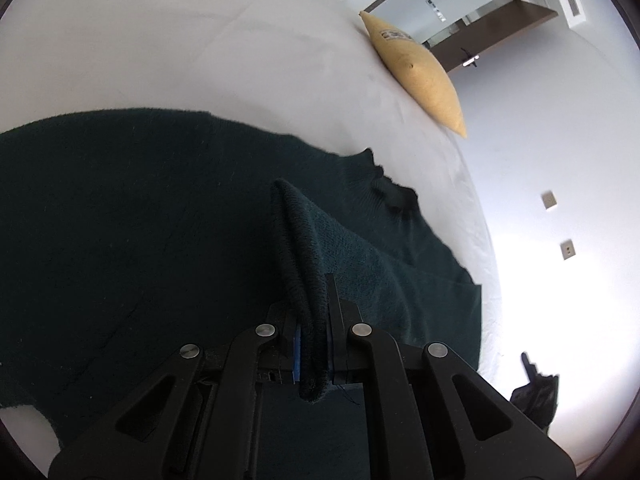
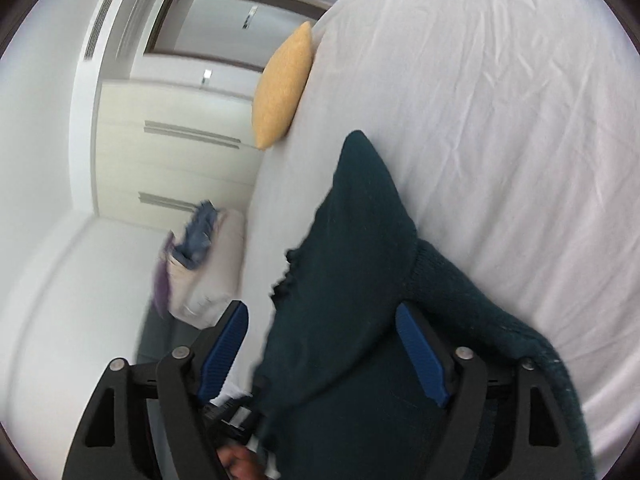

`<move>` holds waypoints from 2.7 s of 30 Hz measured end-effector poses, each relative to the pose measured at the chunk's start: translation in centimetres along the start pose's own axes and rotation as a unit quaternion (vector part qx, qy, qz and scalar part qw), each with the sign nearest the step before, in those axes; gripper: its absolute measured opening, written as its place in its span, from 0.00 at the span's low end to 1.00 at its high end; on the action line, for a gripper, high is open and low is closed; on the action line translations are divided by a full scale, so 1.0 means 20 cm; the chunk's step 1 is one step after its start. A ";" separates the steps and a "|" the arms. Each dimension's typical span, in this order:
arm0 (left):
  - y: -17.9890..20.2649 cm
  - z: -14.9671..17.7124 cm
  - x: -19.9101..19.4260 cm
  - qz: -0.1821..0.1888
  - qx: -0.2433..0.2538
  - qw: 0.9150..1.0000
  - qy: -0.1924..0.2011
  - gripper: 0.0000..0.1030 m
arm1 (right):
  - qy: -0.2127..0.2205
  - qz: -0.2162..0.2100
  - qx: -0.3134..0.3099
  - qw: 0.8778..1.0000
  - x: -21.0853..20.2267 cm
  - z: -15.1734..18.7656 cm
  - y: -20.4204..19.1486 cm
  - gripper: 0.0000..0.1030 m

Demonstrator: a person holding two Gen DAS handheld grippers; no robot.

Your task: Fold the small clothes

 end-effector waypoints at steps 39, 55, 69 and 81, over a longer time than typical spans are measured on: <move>-0.17 0.11 0.10 -0.001 0.031 0.999 0.017 0.09 | -0.103 0.028 -0.064 0.992 0.63 -0.36 -0.06 0.78; -0.23 0.09 -0.33 -0.007 -0.016 0.997 0.076 0.17 | -0.117 0.074 -0.190 0.972 0.21 -0.01 -0.09 0.86; -1.35 0.28 -1.58 -0.008 -0.357 0.873 0.332 0.90 | -0.157 -0.055 -0.176 0.970 -0.06 0.64 -0.51 0.87; -1.70 0.24 -1.60 0.023 -0.469 0.807 0.359 0.86 | -0.180 -0.055 -0.199 0.962 -0.07 0.88 -0.63 0.84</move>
Point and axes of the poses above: each gripper's, at about its wrist camera, not at the fingertips, and x roughly the way its jaws point, y to its right, z to its underside, the point moved 9 cm from there along x, roughly the way its jaws point, and after that the axes turned 7 degrees about y, right-handed, at the moved point
